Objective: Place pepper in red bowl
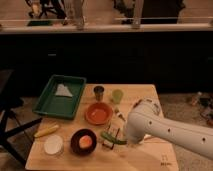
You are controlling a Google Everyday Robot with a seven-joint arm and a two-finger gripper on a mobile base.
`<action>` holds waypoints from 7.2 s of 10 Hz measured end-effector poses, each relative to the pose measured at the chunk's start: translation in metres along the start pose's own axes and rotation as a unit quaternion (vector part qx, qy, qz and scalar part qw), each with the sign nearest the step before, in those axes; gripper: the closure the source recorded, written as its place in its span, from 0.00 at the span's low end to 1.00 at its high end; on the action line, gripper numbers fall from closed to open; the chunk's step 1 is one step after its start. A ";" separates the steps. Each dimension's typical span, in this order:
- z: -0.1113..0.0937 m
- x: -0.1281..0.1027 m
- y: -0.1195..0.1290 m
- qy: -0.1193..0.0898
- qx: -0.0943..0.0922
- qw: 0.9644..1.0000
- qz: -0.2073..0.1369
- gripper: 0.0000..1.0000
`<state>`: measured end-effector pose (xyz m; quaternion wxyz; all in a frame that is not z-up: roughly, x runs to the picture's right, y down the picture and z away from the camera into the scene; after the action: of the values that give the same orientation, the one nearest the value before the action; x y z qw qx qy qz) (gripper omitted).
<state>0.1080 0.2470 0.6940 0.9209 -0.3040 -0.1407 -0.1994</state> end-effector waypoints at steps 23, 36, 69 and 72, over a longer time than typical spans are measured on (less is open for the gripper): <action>-0.017 -0.037 -0.167 0.010 0.040 0.999 -0.009 1.00; 0.017 -0.016 -0.233 -0.014 0.038 0.999 0.036 1.00; 0.050 0.002 -0.210 0.014 -0.018 0.995 0.101 1.00; 0.050 0.004 -0.206 0.012 -0.017 0.994 0.107 1.00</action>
<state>0.0118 0.1249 0.8378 0.9332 -0.3308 -0.0926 -0.1057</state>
